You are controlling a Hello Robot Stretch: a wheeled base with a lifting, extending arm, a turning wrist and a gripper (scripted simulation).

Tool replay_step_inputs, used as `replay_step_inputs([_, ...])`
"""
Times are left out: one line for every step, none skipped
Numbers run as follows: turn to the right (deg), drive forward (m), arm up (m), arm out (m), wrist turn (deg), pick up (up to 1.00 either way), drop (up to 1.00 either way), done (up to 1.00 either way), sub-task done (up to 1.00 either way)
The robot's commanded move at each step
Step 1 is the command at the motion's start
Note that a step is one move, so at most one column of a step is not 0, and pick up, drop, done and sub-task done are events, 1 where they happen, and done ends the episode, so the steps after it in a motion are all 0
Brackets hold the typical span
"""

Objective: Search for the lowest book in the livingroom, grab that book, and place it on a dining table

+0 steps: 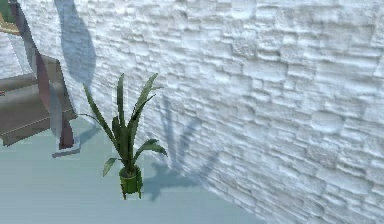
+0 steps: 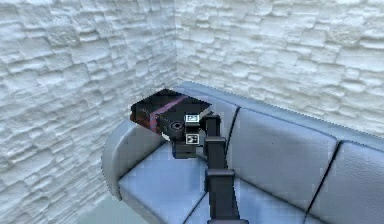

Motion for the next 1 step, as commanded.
replay_step_inputs([0.0, 0.0, 0.14, 0.0, 0.0, 0.0, 0.0, 0.0, 0.0])
